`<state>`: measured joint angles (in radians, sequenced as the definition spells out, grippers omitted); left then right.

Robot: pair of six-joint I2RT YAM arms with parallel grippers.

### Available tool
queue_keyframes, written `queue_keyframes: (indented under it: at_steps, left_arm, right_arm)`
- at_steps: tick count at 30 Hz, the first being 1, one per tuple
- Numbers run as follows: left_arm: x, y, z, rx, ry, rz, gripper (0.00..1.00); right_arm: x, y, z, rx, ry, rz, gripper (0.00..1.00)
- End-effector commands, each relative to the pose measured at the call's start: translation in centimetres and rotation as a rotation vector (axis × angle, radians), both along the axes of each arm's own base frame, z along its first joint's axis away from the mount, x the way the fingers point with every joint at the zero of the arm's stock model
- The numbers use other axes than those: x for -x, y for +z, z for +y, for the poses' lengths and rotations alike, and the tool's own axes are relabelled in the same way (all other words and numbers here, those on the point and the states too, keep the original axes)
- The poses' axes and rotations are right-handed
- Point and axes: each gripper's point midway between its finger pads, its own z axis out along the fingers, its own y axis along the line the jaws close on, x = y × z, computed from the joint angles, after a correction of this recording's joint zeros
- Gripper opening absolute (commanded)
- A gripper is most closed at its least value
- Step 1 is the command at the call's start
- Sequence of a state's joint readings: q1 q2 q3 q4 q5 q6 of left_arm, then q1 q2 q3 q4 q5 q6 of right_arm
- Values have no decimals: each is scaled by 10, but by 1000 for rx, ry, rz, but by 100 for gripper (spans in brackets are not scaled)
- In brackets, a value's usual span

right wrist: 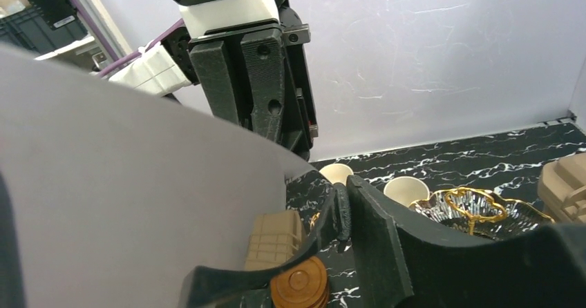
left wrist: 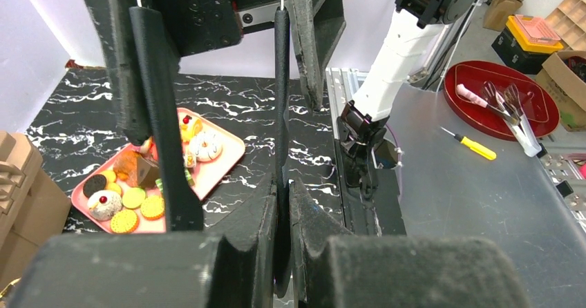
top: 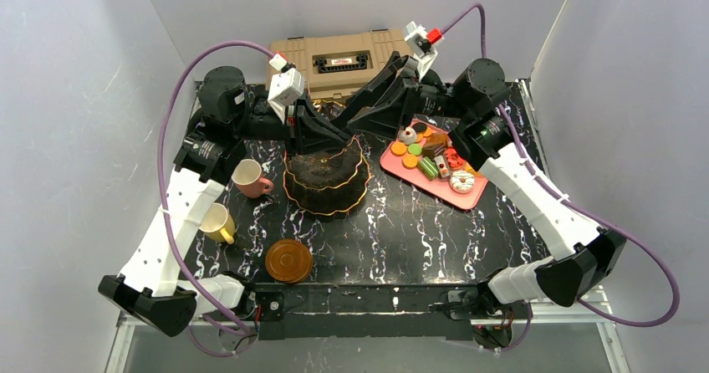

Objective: Serve the afternoon tea
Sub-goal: Pick up the clamp from the tray.

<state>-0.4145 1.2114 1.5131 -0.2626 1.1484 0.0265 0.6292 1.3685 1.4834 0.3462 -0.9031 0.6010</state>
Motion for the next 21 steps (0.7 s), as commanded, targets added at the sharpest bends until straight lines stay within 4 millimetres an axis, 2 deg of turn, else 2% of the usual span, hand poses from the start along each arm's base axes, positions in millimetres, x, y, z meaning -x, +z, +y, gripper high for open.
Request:
queue_keyframes:
  at_steps: [1,4,9,11,13,16,18,21]
  left_arm:
    - [-15,-1,7,-17,90,-38,0]
    - [-13,0,8,-19,88,-40,0]
    - [-13,0,9,-25,94,-48,0]
    - [-14,-1,10,-27,100,-50,2]
    - [-14,0,10,-25,104,-50,30]
    - [-15,3,11,-15,126,-54,59]
    - [-20,7,14,-8,173,-83,70]
    - [-34,11,23,-6,286,-194,73]
  right_arm:
    - [42,23,-11,17,131,-61,72]
    - [39,16,-12,56,116,-68,62]
    - [28,12,-18,81,70,-71,50]
    - [22,12,-19,80,34,-74,49]
    - [14,11,-20,77,-18,-79,48]
    - [-7,10,-20,77,-144,-79,45]
    - [-22,4,-21,94,-225,-61,45]
    - [-40,4,-25,88,-336,-62,43]
